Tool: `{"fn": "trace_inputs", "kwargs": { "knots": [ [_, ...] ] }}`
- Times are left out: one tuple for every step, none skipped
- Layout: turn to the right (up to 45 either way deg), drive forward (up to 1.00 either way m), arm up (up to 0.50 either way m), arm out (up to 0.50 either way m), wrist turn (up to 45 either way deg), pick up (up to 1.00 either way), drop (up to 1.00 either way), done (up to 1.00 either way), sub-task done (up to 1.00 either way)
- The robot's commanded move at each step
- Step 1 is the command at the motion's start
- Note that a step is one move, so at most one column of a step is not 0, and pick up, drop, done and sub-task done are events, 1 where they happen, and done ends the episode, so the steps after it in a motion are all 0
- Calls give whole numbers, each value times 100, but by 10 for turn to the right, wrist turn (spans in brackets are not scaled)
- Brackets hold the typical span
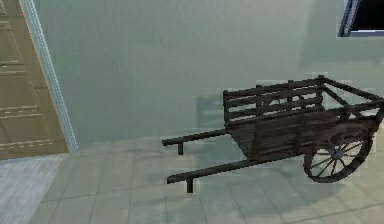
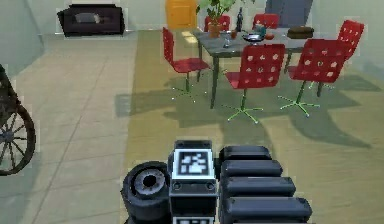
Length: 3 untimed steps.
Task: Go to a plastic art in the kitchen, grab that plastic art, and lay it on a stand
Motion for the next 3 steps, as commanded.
{"fn": "trace_inputs", "kwargs": {
  "knots": [
    [-450,0,0,0,0,0,0,0,0],
    [-60,0,0,0,0,0,0,0,0],
    [0,100,0,0,0,0,0,0,0]
  ]
}}
